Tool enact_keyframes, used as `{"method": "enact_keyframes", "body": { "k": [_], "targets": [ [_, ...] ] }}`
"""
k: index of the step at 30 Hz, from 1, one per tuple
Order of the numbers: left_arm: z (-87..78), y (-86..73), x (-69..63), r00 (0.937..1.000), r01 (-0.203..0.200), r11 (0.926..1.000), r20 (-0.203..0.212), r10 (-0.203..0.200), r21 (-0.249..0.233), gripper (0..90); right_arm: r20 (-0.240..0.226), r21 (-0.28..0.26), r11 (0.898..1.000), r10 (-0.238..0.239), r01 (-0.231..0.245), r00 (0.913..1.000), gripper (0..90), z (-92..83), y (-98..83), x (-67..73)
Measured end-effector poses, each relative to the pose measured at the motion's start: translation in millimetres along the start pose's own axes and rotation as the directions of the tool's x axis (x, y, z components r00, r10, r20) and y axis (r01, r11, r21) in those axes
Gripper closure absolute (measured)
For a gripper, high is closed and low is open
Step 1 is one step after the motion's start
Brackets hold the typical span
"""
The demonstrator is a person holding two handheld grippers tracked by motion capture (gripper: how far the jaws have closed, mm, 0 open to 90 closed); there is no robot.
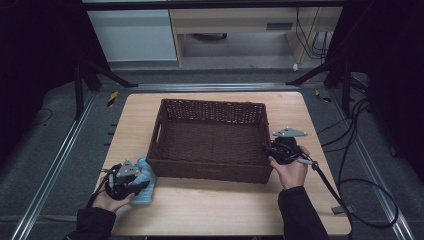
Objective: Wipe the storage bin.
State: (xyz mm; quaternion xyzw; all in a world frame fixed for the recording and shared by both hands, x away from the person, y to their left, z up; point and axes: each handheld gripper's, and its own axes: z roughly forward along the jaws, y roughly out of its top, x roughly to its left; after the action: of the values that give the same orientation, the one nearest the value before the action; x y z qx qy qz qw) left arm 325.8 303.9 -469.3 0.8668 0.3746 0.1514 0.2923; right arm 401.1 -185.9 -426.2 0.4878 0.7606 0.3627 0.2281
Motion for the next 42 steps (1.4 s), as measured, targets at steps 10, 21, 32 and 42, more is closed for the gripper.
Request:
{"method": "enact_keyframes", "body": {
  "k": [10,21,32,42],
  "targets": [
    [-23.1,-5.6,23.2,0.9838,0.109,0.9924,-0.137,-0.116,-0.057,68.2,-0.008,-0.036,0.999,0.011,-0.011,0.9999,58.1,-6.5,2.7,-4.0],
    [-14.3,-19.3,40.5,0.9513,0.199,0.9795,-0.246,-0.186,0.032,65.7,-0.022,-0.07,0.997,0.01,-0.012,0.9997,55.6,-17.5,0.8,-9.7],
    [-24.4,-16.9,42.0,0.9405,0.223,0.9726,-0.248,-0.232,-0.063,46.9,-0.051,-0.062,0.998,0.001,-0.005,0.9987,71.0,-17.6,-0.3,-5.7],
    [-49.3,5.9,42.5,0.9404,0.246,0.9459,-0.184,-0.286,-0.212,43.4,-0.035,-0.061,0.998,-0.01,0.008,0.9993,72.3,-17.6,0.6,-4.4]
  ]
}}
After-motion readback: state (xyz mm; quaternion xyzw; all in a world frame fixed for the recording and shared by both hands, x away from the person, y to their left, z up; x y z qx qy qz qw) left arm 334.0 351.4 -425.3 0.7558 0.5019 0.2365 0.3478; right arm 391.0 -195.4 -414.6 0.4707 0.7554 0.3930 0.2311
